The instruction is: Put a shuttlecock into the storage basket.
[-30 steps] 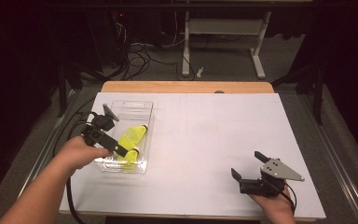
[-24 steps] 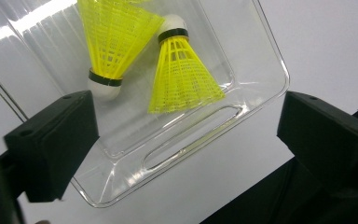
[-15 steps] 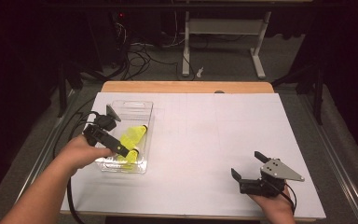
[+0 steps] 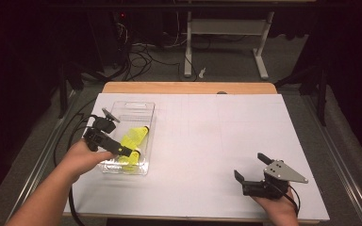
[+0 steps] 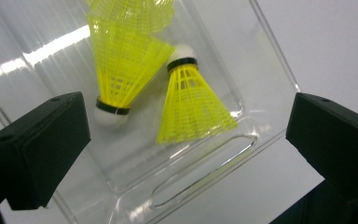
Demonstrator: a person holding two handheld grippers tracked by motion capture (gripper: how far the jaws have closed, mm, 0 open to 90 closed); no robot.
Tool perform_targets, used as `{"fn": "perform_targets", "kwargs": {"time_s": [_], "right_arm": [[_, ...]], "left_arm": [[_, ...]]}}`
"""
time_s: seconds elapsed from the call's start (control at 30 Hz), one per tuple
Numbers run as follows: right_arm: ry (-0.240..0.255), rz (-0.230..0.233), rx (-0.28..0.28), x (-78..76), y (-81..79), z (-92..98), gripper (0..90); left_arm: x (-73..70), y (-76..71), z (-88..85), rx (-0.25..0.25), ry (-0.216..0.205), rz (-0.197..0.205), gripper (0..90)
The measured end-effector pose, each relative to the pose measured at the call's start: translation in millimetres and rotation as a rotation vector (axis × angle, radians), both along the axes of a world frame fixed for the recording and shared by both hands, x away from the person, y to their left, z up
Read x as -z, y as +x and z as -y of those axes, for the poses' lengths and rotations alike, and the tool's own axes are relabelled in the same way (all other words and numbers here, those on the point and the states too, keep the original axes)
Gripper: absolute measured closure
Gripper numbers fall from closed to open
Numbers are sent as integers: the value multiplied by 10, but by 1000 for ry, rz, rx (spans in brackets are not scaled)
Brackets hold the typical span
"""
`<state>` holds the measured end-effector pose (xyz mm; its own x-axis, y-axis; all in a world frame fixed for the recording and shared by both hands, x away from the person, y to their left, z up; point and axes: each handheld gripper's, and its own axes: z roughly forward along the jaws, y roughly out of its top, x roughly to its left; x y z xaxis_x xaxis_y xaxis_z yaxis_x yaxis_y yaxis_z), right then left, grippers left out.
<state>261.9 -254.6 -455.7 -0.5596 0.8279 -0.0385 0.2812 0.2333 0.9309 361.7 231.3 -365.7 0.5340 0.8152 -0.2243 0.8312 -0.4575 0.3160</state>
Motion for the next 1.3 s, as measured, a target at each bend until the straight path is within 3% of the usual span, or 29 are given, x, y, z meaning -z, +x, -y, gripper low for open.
{"fn": "perform_targets", "kwargs": {"time_s": [0.13,0.3,0.37,0.5,0.57,0.7,1.13,1.3], "right_arm": [[-1,0,0,2,0,-9,3],[-1,-2,-1,16,5,-19,3],[-2,-6,1,17,4,-23,3],[-3,-7,1,21,4,-28,3],[-3,-9,1,21,1,-30,3],[-2,-9,0,21,-5,-31,3],[0,-8,-4,28,-17,-54,3],[-3,-10,-6,36,-15,-77,3]], "left_arm": [[56,-42,12,12,-28,52,6],[151,-69,-9,8,-65,72,6],[181,-84,-26,-3,-75,107,6],[239,-118,-48,-9,-133,148,4],[258,-146,-43,1,-132,184,2],[293,-215,-70,-22,-195,242,2],[465,-469,-117,-43,-284,477,2],[522,-538,-133,-27,-324,501,2]]}}
